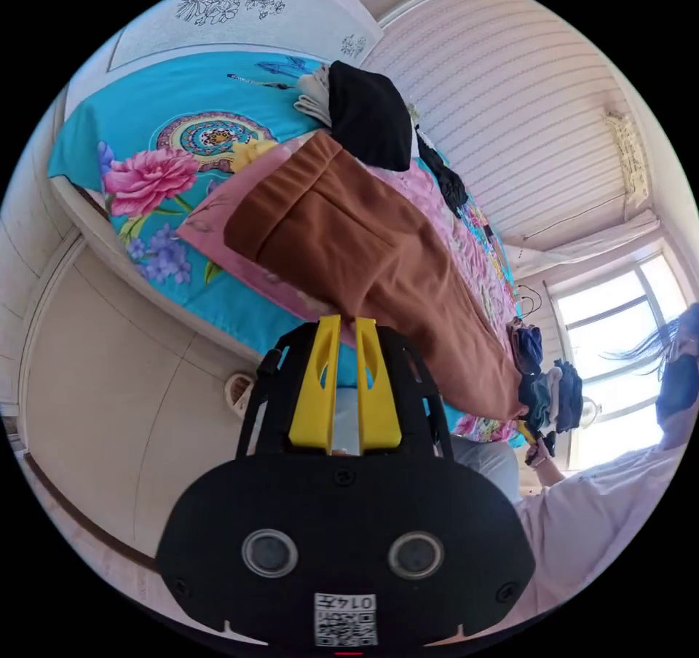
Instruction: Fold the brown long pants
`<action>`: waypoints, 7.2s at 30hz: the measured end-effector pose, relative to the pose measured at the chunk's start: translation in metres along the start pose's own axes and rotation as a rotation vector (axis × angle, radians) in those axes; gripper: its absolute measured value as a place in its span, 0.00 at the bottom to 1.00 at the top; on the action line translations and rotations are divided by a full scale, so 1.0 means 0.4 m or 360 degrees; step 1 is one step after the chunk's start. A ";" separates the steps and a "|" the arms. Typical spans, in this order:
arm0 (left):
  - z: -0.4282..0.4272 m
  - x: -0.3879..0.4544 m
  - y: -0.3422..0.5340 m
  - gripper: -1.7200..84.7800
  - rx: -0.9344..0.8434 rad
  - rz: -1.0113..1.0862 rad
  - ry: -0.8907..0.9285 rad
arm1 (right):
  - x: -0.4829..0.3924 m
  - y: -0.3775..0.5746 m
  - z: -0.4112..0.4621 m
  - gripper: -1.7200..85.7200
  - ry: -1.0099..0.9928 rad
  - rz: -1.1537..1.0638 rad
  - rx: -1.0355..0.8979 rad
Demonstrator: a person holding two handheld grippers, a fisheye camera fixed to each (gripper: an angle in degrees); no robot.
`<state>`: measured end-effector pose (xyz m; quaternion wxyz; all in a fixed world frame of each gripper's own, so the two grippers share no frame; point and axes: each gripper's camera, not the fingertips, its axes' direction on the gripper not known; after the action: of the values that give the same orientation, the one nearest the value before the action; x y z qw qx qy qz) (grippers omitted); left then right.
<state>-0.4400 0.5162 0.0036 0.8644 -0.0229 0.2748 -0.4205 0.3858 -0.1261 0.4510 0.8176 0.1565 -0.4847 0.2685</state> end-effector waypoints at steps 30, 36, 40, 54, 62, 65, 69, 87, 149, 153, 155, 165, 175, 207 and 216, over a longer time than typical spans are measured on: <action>0.993 0.750 -0.124 0.01 -0.0533 0.1578 -0.0739 | -1.132 -0.034 0.813 0.03 0.0550 -0.2047 -0.0861; 0.996 0.800 -0.150 0.01 -0.0321 0.1520 -0.0677 | -1.166 -0.066 0.721 0.02 0.0534 -0.2095 -0.0802; 1.161 0.775 -0.155 0.01 -0.0419 0.1398 -0.0806 | -1.087 -0.122 0.809 0.02 0.0885 -0.1894 -0.0709; 1.214 0.870 0.035 0.06 -0.0198 0.1579 -0.0626 | -0.406 0.058 0.094 0.05 0.0317 -0.0870 0.0087; 1.513 1.252 0.339 0.10 -0.0439 0.2024 0.0021 | 0.005 0.140 -0.123 0.10 0.0133 -0.0252 0.0374; 1.679 1.408 0.512 0.11 -0.0558 0.2141 0.0265 | 0.067 0.119 -0.135 0.10 0.0116 -0.0253 0.0322; 1.901 1.545 0.738 0.12 -0.0761 0.2286 0.0290 | 0.157 0.088 -0.114 0.07 -0.0041 -0.0271 0.0101; 2.182 1.553 0.692 0.06 -0.0688 0.2202 0.0004 | 0.418 0.202 -0.340 0.11 -0.0314 -0.0265 0.0529; 2.551 1.719 0.679 0.11 -0.1233 0.2396 -0.0335 | 0.436 0.141 -0.250 0.09 -0.0122 -0.0342 0.0158; 2.477 1.712 0.647 0.05 -0.1251 0.2430 -0.0265 | 0.406 0.151 -0.236 0.05 -0.0111 -0.0385 0.0160; 2.422 1.723 0.637 0.03 -0.1142 0.2471 -0.0220 | 0.401 0.165 -0.254 0.05 -0.0216 -0.0424 0.0258; 2.305 1.729 0.628 0.02 -0.1063 0.2494 -0.0173 | 0.407 0.193 -0.238 0.04 -0.0311 -0.0189 0.0479; 1.641 1.405 0.247 0.01 -0.0533 0.2000 0.0128 | 0.260 0.271 -0.206 0.02 -0.0199 -0.0217 0.0916; 0.626 -0.048 -0.113 0.07 -0.0070 0.0426 -0.0589 | -1.332 0.227 1.199 0.04 0.0903 -0.1996 -0.0947; 0.624 0.027 -0.081 0.01 -0.0026 0.0600 -0.0770 | -1.418 0.226 1.304 0.01 0.1066 -0.2115 -0.1035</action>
<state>-0.3344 0.4397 0.2192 0.9673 -0.0778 0.0637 -0.2329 -0.2561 -0.4854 0.2044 0.9126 0.0776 -0.0738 -0.3947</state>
